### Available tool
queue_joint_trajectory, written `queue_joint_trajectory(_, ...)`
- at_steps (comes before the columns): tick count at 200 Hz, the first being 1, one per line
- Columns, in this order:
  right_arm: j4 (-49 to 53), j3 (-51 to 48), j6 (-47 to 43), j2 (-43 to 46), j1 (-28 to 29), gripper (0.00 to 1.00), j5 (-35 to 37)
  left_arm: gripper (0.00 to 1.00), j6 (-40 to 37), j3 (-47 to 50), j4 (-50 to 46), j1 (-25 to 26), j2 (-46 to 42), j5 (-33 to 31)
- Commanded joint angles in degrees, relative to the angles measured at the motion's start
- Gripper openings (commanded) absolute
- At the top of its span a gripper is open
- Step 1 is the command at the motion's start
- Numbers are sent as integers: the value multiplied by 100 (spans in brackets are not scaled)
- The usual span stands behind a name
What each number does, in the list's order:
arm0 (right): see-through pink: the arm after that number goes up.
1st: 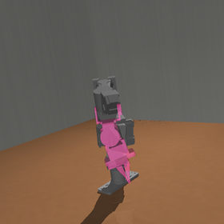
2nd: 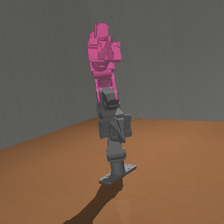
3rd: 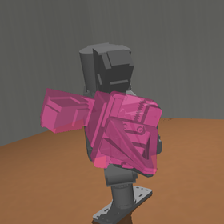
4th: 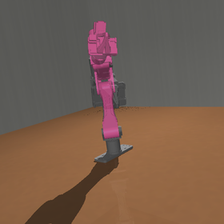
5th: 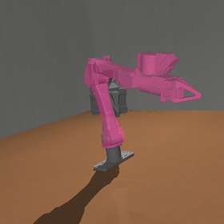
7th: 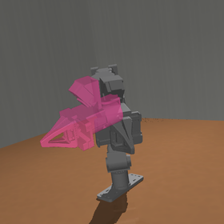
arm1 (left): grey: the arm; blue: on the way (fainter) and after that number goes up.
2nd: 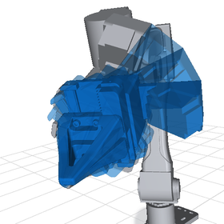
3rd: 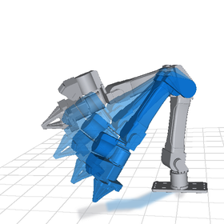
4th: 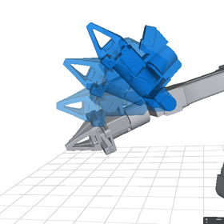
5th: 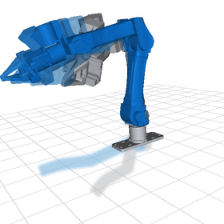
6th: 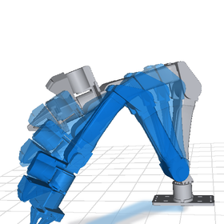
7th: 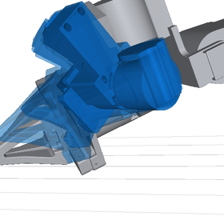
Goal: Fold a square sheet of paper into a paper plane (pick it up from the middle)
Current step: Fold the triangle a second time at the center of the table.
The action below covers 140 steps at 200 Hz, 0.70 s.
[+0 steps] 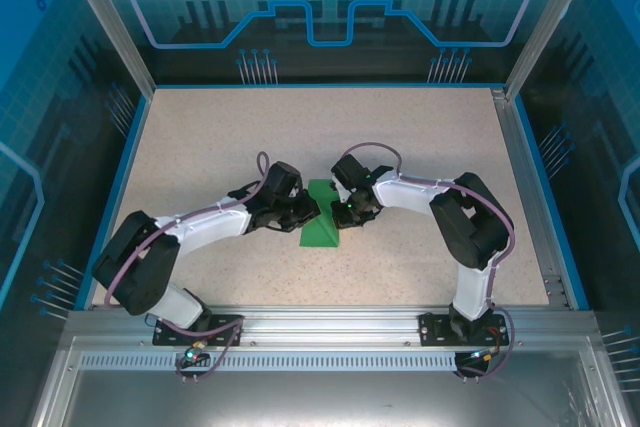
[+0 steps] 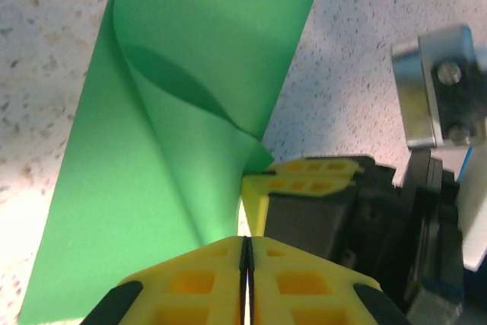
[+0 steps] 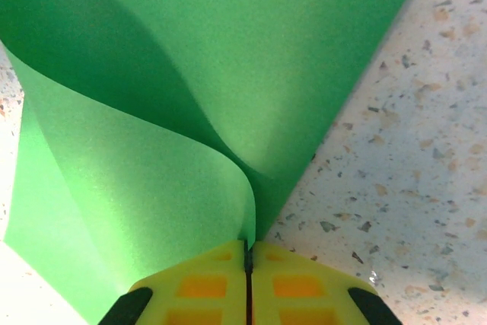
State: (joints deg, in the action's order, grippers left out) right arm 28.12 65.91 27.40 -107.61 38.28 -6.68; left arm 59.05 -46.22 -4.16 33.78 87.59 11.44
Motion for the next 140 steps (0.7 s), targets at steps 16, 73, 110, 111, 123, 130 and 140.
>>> queue_joint_trajectory(16,227,58,-76,-131,-84,7,52,13,359,55,934,-54,441,492)
queue_joint_trajectory(73,195,18,-63,-132,-84,8,52,13,343,77,1006,-55,883,447)
queue_joint_trajectory(110,177,23,-58,-115,-85,8,18,13,291,54,906,-66,1169,345)
queue_joint_trajectory(111,177,25,-54,-113,-84,8,17,13,287,53,903,-61,1184,339)
queue_joint_trajectory(123,170,27,-66,-111,-80,8,9,12,272,48,874,-62,1313,311)
queue_joint_trajectory(130,168,29,-64,-105,-84,8,-8,12,268,45,874,-64,1370,312)
queue_joint_trajectory(140,163,44,-58,-91,-84,9,-25,12,265,48,862,-56,1461,306)
